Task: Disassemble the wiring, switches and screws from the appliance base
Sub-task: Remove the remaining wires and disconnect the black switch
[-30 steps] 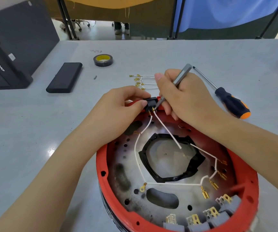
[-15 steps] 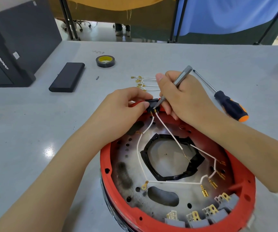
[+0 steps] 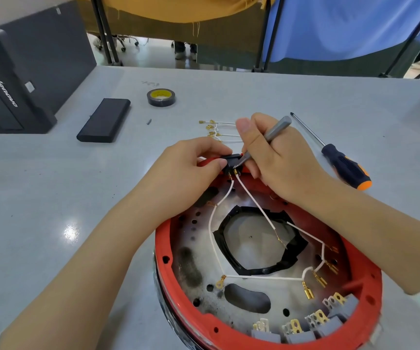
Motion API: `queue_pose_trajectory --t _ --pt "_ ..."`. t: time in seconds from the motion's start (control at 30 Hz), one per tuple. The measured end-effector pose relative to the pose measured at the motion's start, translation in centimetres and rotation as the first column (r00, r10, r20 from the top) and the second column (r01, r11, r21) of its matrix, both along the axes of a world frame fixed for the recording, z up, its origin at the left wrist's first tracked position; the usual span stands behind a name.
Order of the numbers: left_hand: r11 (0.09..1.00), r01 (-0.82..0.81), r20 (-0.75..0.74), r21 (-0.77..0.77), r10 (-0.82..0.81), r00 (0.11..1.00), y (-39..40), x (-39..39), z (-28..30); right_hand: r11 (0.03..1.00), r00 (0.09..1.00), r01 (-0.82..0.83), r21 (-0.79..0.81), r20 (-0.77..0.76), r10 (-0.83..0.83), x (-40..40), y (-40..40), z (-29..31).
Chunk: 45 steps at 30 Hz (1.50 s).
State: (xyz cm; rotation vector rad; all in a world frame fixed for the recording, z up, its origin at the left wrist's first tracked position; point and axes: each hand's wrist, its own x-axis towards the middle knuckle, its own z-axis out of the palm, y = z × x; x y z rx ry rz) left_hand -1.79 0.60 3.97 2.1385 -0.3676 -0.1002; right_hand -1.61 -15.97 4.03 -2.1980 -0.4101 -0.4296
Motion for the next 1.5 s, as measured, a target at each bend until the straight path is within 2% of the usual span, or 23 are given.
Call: queue_pose_trajectory --t 0.27,0.4,0.47,0.6,0.7,0.8,0.87,0.9,0.97,1.03,1.37,1.5 --pt "1.000 -0.007 -0.002 0.003 0.007 1.000 0.0 0.1 -0.1 1.000 1.000 -0.018 0.003 -0.008 0.018 0.5 -0.1 -0.3" --pt "1.000 -0.004 0.013 0.017 0.004 1.000 0.0 0.2 -0.1 0.989 0.993 0.047 -0.142 0.116 -0.030 0.2 0.1 -0.1" --pt "1.000 -0.004 0.013 0.016 0.004 1.000 0.0 0.2 -0.1 0.986 0.990 0.043 -0.163 0.143 -0.020 0.1 0.2 -0.1" --pt "1.000 -0.008 -0.011 -0.018 0.007 1.000 0.0 0.2 -0.1 1.000 1.000 -0.007 0.003 -0.025 0.008 1.0 0.0 -0.2" --pt "0.999 -0.028 -0.019 -0.026 0.027 0.999 0.0 0.1 -0.1 0.999 0.994 -0.028 0.020 -0.105 0.029 2.1 0.1 0.4" --pt "1.000 -0.023 -0.012 -0.017 0.022 1.000 0.0 0.1 -0.1 0.991 0.993 -0.065 -0.118 -0.108 0.052 2.6 0.4 0.8" --pt "1.000 -0.014 0.005 0.001 0.014 1.000 0.0 0.1 -0.1 0.958 0.998 -0.029 -0.285 -0.059 0.012 2.3 0.5 0.4" --pt "1.000 -0.014 0.014 0.010 0.014 1.000 0.0 0.2 -0.1 0.957 0.999 -0.006 -0.291 -0.033 -0.004 2.3 0.6 0.0" --pt "1.000 -0.019 0.007 -0.001 0.019 1.000 0.0 0.3 -0.2 0.997 0.998 0.018 -0.073 -0.060 -0.022 2.2 0.3 -0.2" --pt "1.000 -0.028 -0.002 -0.011 0.027 1.000 0.0 0.3 -0.3 0.990 0.997 0.044 0.136 -0.064 -0.035 2.4 -0.1 0.0" --pt "0.999 -0.021 -0.010 -0.030 0.020 1.000 0.1 0.4 -0.4 0.998 1.000 -0.011 0.059 -0.029 0.013 1.9 0.3 -0.1" --pt "0.999 -0.024 -0.009 -0.029 0.024 1.000 0.0 0.4 -0.4 0.998 0.995 -0.004 0.058 -0.097 0.010 2.4 0.4 0.3"
